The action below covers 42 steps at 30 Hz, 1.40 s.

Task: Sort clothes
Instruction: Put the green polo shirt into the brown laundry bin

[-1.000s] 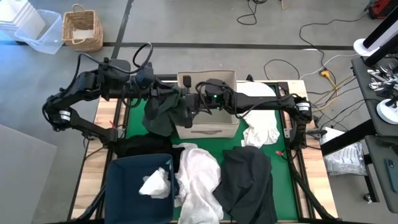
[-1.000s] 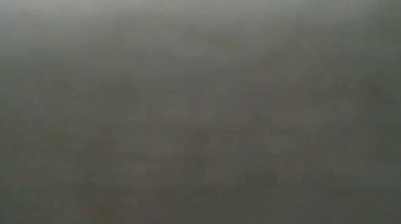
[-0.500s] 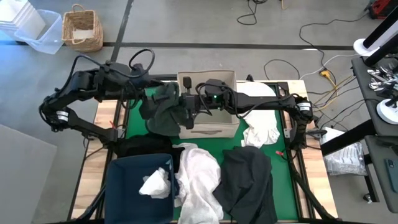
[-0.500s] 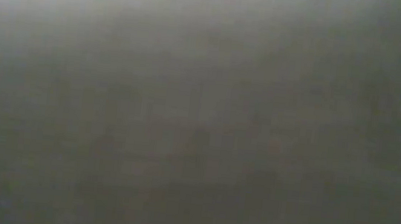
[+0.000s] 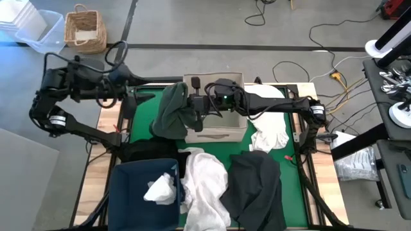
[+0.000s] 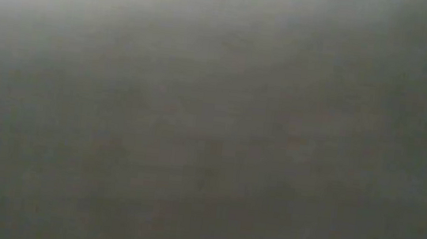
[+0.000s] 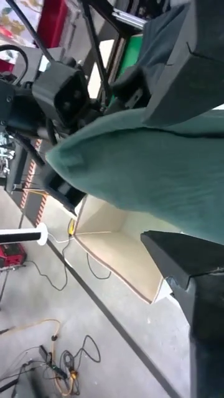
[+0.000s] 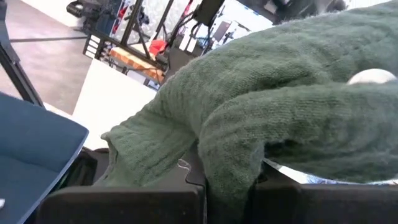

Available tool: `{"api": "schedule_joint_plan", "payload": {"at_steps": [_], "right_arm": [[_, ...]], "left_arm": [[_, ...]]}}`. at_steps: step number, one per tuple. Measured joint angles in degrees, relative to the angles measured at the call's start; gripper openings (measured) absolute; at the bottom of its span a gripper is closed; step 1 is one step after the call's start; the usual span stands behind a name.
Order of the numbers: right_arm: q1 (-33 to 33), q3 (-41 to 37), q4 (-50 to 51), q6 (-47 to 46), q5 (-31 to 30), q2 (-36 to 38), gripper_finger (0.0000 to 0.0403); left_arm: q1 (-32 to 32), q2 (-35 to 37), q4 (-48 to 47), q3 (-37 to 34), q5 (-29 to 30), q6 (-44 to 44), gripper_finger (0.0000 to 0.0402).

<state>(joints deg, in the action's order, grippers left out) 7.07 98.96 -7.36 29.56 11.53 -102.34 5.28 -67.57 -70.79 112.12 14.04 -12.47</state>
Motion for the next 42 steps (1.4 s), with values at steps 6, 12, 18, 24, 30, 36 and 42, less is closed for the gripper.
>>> {"api": "schedule_joint_plan", "payload": {"at_steps": [6, 12, 18, 24, 30, 36, 42], "right_arm": [[0.0, 0.0, 1.5, 0.3, 0.0, 3.9, 0.0018], [0.0, 0.1, 3.4, 0.0, 0.8, 8.9, 0.0018], [0.1, 0.2, 4.7, 0.0, 1.9, 14.2, 0.0018], [0.1, 1.1, 6.3, -1.5, 2.5, 19.3, 0.0018], [0.1, 2.8, 9.7, -1.5, 2.2, 22.1, 0.0018], [0.1, 8.3, 18.4, 0.8, -0.6, 22.3, 0.0018], [0.1, 16.3, 22.9, 4.1, -4.7, 20.4, 0.0018]], "left_arm": [[0.0, 1.9, -0.5, -0.1, 1.6, -0.8, 0.0265], [0.0, 3.2, -0.6, -0.1, 5.8, -1.8, 0.0265], [0.0, 3.7, -0.5, -0.1, 9.6, -2.0, 0.0265], [0.0, 4.7, -0.5, -0.1, 14.9, -2.0, 0.0265], [0.0, 5.9, -0.6, -0.2, 24.0, -2.0, 0.0265], [0.0, 6.5, -2.5, -0.2, 29.0, -2.3, 0.0266], [0.0, 6.6, -4.0, -0.2, 29.0, -3.5, 0.0266]]}}
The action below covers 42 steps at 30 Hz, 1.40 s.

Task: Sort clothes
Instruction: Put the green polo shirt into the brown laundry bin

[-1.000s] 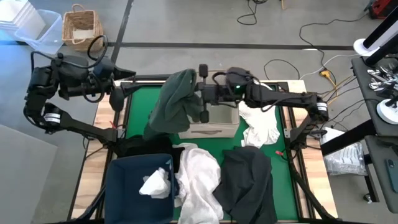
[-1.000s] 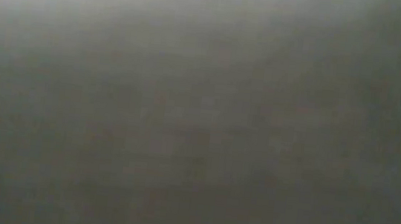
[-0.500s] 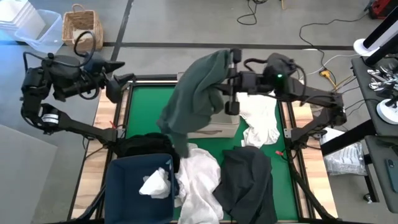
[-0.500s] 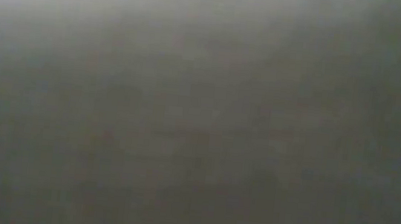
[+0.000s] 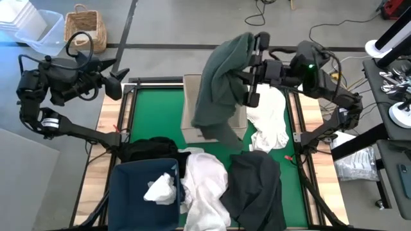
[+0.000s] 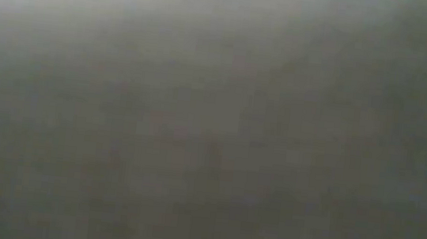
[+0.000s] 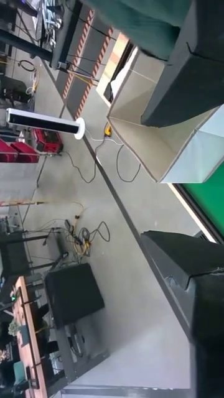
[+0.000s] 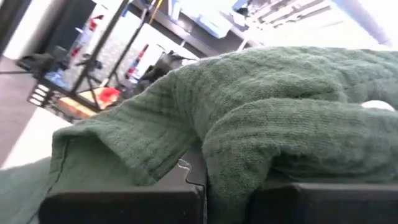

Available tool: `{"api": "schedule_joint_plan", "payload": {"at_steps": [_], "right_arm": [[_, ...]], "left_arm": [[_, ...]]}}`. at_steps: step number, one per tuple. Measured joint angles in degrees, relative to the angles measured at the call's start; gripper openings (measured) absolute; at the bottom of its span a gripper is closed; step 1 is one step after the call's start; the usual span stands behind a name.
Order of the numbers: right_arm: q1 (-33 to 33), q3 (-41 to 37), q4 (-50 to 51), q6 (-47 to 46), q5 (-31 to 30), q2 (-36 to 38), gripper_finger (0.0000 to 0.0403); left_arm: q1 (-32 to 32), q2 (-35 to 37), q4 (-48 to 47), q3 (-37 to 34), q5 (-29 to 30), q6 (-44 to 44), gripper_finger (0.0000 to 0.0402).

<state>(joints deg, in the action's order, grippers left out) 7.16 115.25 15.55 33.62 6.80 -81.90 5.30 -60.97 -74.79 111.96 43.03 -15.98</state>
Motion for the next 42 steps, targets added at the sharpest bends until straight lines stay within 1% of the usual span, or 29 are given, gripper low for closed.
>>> {"api": "schedule_joint_plan", "payload": {"at_steps": [3, 8, 11, 15, 18, 25, 42], "right_arm": [[0.0, 2.9, 0.7, 2.2, -2.1, -0.7, 0.0018], [0.4, 5.7, 1.7, 7.9, -8.2, -1.9, 0.0018], [1.3, 6.6, 1.7, 10.4, -10.5, -2.8, 0.0018], [3.8, 7.1, 1.7, 11.0, -10.6, -4.2, 0.0018], [5.9, 7.1, 2.0, 11.5, -11.9, -5.5, 0.0018], [10.2, 7.1, 6.4, 11.0, -12.0, -8.1, 0.0018], [10.8, 7.0, 19.0, 8.9, -11.9, -9.8, 0.0018]], "left_arm": [[0.0, 0.0, -0.1, 0.0, 0.0, -0.2, 0.0266], [0.0, 0.2, -0.1, 0.0, 0.2, -1.0, 0.0266], [0.0, 0.5, -0.1, 0.0, 2.6, -1.1, 0.0266], [0.0, 1.3, -0.1, 0.0, 5.4, -1.3, 0.0266], [0.0, 2.1, -0.1, 0.0, 5.6, -1.3, 0.0265], [0.0, 3.5, -0.3, 0.0, 5.7, -2.8, 0.0265], [0.0, 4.4, -1.5, 0.0, 5.9, -4.4, 0.0265]]}}
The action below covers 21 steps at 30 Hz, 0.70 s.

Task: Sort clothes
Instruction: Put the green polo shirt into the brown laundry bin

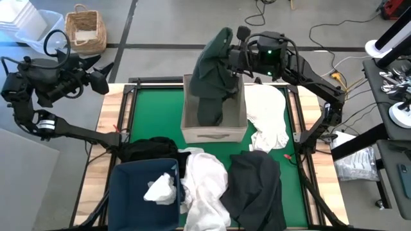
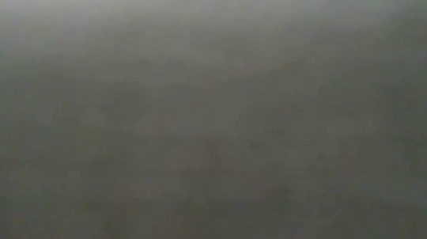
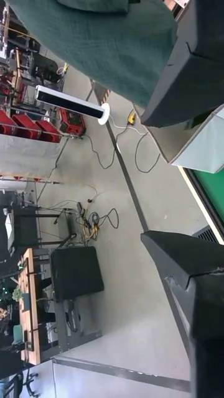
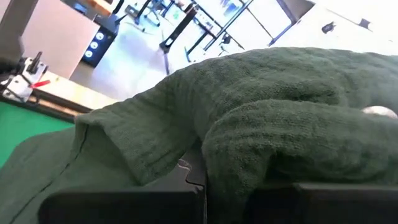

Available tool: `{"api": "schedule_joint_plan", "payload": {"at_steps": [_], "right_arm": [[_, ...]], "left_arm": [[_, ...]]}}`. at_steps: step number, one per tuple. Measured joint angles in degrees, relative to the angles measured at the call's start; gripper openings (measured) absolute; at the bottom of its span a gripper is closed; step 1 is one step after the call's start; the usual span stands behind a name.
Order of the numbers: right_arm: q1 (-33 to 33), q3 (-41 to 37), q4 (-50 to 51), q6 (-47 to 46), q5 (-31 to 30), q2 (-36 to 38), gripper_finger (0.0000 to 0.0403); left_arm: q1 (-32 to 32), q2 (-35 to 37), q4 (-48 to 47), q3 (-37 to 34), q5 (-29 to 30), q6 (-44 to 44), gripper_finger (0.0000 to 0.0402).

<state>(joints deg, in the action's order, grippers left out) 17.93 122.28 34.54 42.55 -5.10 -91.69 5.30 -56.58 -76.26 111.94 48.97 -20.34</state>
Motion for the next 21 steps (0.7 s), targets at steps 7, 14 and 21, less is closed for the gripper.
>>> {"api": "schedule_joint_plan", "payload": {"at_steps": [7, 14, 21], "right_arm": [[0.0, 0.0, 3.2, -0.4, -2.7, 0.0, 0.0018], [0.0, -0.2, 8.9, -0.1, -5.4, -1.2, 0.0018], [0.0, -0.3, 14.8, 2.4, -5.4, -5.0, 0.0018]], "left_arm": [[0.0, -0.1, -0.6, 0.0, 0.0, -0.4, 0.0265], [0.0, -0.1, -1.6, 0.0, 0.0, -0.4, 0.0265], [0.0, -0.1, -1.9, 0.0, 0.0, -0.4, 0.0265]]}}
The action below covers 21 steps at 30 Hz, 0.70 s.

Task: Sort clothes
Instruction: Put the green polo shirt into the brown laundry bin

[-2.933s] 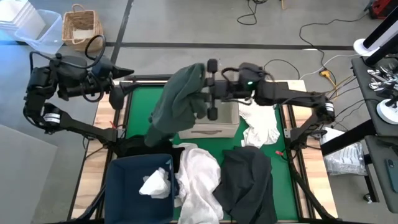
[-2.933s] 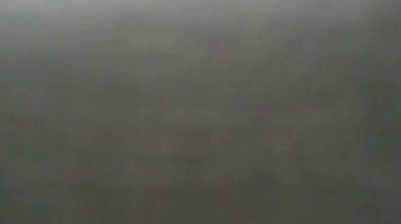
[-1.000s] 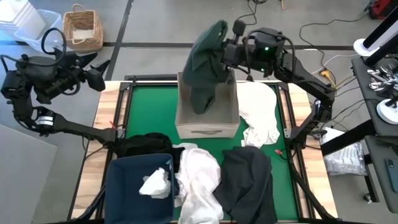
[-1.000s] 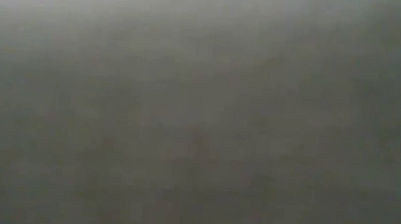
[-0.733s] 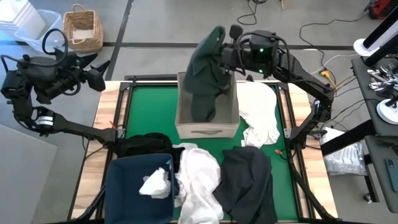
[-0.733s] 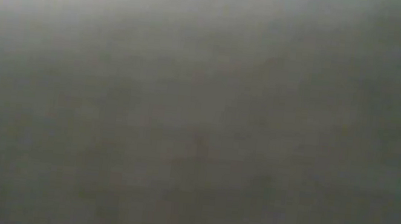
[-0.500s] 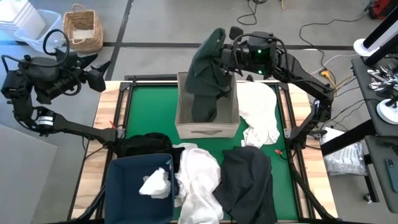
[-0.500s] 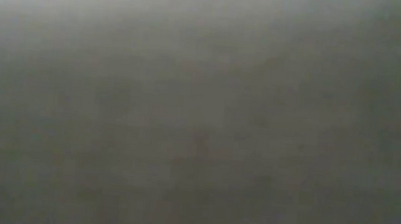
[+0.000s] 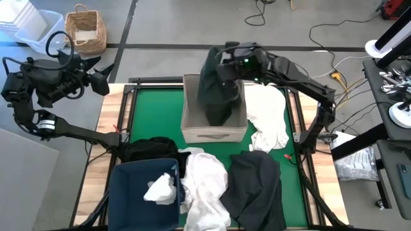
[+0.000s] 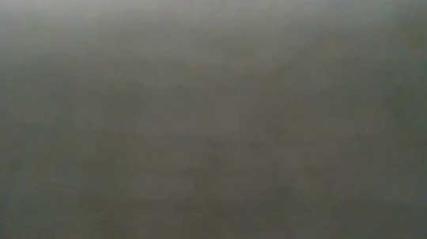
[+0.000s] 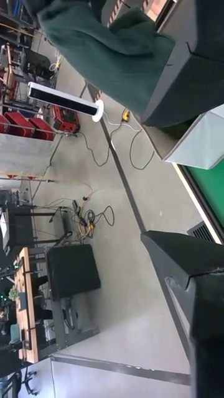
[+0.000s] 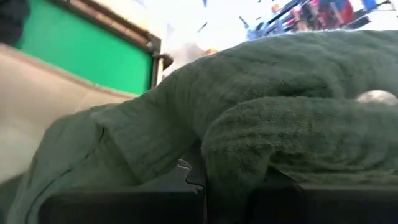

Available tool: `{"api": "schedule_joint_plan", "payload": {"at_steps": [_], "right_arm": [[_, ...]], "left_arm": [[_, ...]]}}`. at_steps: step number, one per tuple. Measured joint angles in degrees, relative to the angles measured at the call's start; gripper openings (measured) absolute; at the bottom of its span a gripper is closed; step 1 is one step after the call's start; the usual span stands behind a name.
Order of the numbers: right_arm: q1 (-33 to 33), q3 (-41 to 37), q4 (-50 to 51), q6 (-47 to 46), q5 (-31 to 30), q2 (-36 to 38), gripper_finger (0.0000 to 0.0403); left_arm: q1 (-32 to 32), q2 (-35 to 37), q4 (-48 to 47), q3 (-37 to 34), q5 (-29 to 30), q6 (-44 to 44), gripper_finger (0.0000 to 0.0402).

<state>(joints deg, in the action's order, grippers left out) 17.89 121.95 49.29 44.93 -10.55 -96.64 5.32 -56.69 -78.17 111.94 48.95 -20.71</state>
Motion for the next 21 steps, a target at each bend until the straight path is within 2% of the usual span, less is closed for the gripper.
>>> {"api": "schedule_joint_plan", "payload": {"at_steps": [11, 21], "right_arm": [[-0.4, -0.1, 5.2, 13.1, 0.4, -5.6, 0.0018], [-0.4, -0.2, 8.1, 15.7, 0.4, -7.2, 0.0018]], "left_arm": [[0.0, -0.1, -1.6, 0.0, -0.4, 0.0, 0.0265], [0.0, -0.1, -4.6, 0.0, -0.4, -1.5, 0.0265]]}}
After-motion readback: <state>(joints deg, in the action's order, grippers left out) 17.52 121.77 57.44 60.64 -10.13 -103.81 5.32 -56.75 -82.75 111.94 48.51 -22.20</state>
